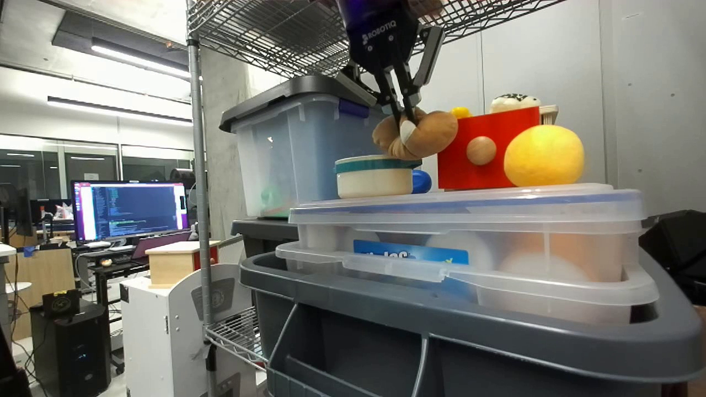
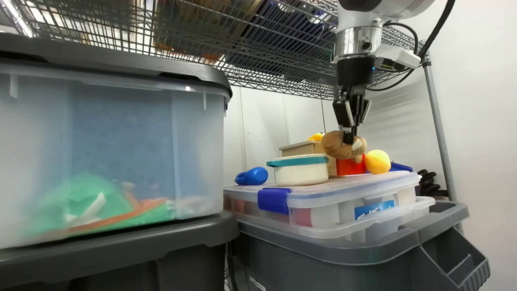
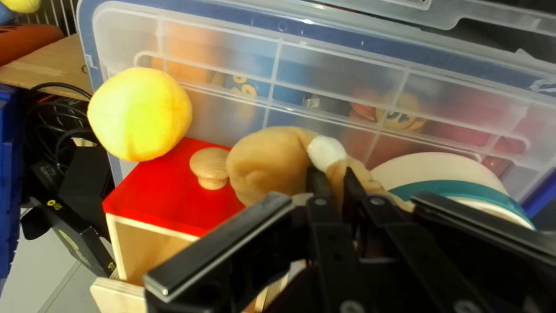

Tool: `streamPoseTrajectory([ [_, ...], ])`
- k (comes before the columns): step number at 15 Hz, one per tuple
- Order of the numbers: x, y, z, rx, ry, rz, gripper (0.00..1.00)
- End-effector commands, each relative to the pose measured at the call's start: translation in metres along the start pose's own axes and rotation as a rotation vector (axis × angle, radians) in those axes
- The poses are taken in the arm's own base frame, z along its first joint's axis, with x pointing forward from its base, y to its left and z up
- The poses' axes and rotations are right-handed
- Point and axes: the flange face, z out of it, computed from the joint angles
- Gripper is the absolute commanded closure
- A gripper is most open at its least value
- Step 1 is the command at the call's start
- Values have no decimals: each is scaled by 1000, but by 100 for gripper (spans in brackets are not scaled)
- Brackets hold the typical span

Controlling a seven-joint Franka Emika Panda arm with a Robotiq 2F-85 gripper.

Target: Put the brown object inside the pot

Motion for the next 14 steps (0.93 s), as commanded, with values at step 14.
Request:
streamPoseTrajectory([
  [14,58,-63,-24,26,71,-59,97],
])
